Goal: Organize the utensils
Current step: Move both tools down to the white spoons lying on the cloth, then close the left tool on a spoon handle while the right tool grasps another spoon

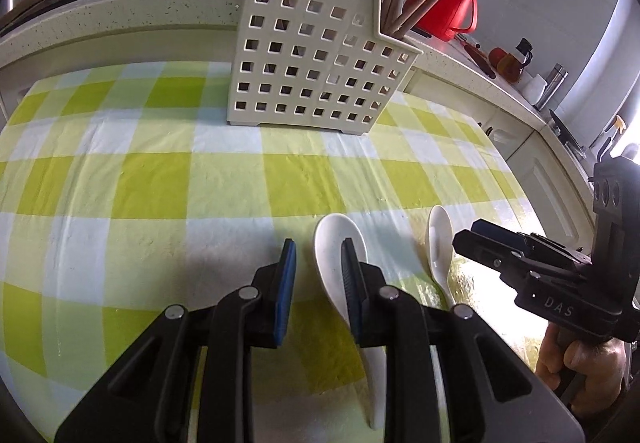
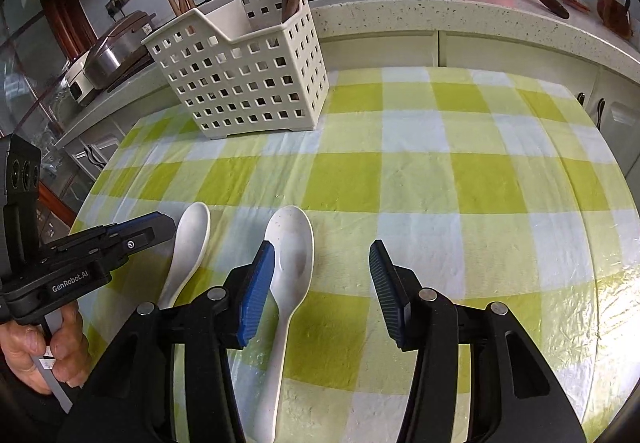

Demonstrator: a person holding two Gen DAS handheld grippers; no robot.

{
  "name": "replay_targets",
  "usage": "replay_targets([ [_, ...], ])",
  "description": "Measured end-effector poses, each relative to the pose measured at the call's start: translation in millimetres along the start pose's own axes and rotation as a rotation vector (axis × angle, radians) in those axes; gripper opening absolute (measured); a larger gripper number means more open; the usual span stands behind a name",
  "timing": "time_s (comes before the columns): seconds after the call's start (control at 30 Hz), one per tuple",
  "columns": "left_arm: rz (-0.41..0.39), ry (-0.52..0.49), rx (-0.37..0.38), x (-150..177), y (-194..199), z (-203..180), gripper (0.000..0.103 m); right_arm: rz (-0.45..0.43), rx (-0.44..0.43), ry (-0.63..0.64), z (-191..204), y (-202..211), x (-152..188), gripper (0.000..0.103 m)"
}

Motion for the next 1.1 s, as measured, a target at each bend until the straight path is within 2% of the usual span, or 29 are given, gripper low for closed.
replay_targets([
  [0.3, 0.018, 0.011, 0.029, -3, -7, 4, 0.022, 0.035, -0.055, -0.002, -1, -10, -6, 0.032],
  [0.57, 0.034, 0.018, 0.053, -5, -14, 6, 0.021, 0.044, -0.052, 0.009, 1, -13, -9, 0.025],
  [0.7, 0.040, 0.018, 0.054, -5, -16, 6, 0.017, 0.053, -0.040, 0.016, 2, -16, -9, 0.013],
  [0.83, 0.047, 0.002, 0.043, -4, -18, 2, 0.005, 0.045, -0.010, 0.031, 6, -15, -8, 0.004],
  [1.1, 0.010, -0.035, -0.022, -2, -4, -9, 0.003, 0.012, 0.027, 0.033, 9, -7, -5, 0.002],
])
Point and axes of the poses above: each gripper's, at about its wrist camera, not at the fingertips, and y roughly against the way its jaws point, z to its left, x to its underside, the point moved 1 cm from there along -y, roughly the way its jaws point, and after that the axes turned 14 degrees about z, right-handed, at the moved point
